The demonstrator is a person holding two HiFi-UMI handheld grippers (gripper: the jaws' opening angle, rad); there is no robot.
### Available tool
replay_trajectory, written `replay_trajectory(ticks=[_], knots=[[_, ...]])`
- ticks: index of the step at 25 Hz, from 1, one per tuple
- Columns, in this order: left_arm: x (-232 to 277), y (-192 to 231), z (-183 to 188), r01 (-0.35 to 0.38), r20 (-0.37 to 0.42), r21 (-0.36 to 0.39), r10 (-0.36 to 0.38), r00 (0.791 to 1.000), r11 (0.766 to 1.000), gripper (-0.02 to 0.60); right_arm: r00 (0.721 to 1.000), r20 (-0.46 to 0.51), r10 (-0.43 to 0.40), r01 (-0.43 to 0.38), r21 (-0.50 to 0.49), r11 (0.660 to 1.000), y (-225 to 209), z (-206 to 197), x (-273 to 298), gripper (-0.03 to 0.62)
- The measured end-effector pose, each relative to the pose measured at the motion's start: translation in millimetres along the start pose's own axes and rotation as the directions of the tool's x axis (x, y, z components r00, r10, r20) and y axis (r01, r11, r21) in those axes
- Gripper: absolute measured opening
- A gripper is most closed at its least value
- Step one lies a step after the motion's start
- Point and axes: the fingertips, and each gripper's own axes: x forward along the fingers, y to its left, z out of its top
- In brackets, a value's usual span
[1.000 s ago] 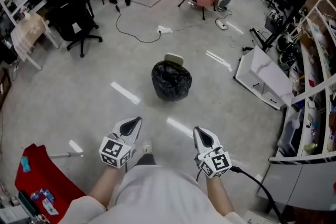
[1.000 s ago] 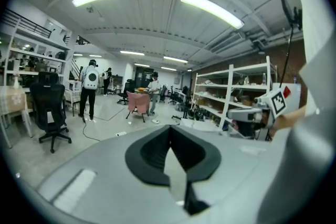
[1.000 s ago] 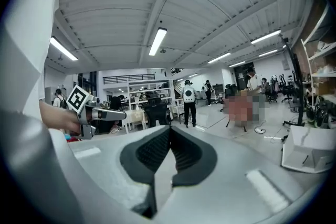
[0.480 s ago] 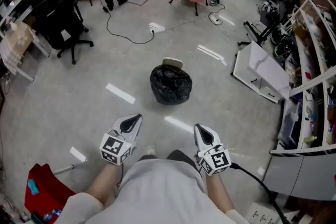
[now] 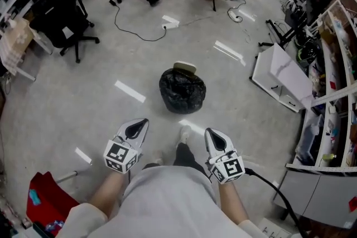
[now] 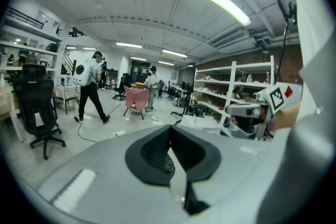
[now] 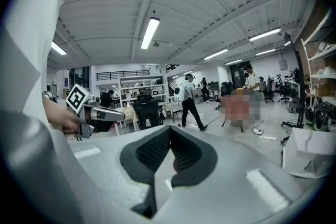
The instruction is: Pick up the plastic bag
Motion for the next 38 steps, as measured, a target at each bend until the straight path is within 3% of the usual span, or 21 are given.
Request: replay_trajectory(ticks=[6,13,21,26,29,32,38], knots=[[50.2,8.3,10.8,-0.05,-0.008,-0.004,0.05,0.999,0.999,0.003,1.0,-0.01,0.004,-0.004,0.018,1.0,-69.6,2.2,30.4,0.002],[114.1,30.6,4.9,-0.133,-0.056,-0.052,0.13,0.99,0.99,0.003,0.992,-0.1,0.074,-0.069,0.054,0.996,-136.7,-21.3,65.1,0.002],[158.3,57.2,-34.8,-0.204,-0.183,-0.119,0.18,0.966,0.972,0.003,0.969,-0.214,0.128,-0.102,0.126,0.987,-192.7,-70.1,92.5,0.016],[180.5,88.0,-78.9,-0.192,-0.262,-0.236,0.129,0.957,0.953,0.003,0.946,-0.296,0.13,-0.08,0.176,0.981,-208.0,-112.0,117.5,0.028],[202.1,115.2,-119.8,-0.18,-0.287,-0.381,0.069,0.955,0.907,0.019,0.929,-0.354,0.112,-0.035,0.216,0.976,-222.7,-151.5,135.6,0.037],[226.0,148.7,-174.5,-0.186,-0.32,-0.534,0.006,0.947,0.825,0.044,0.905,-0.418,0.08,0.029,0.249,0.968,-238.0,-198.6,152.3,0.049],[277.6,213.4,-282.7,-0.219,-0.36,-0.694,-0.068,0.93,0.686,0.063,0.851,-0.524,0.043,0.15,0.321,0.935,-265.4,-303.2,178.6,0.067]])
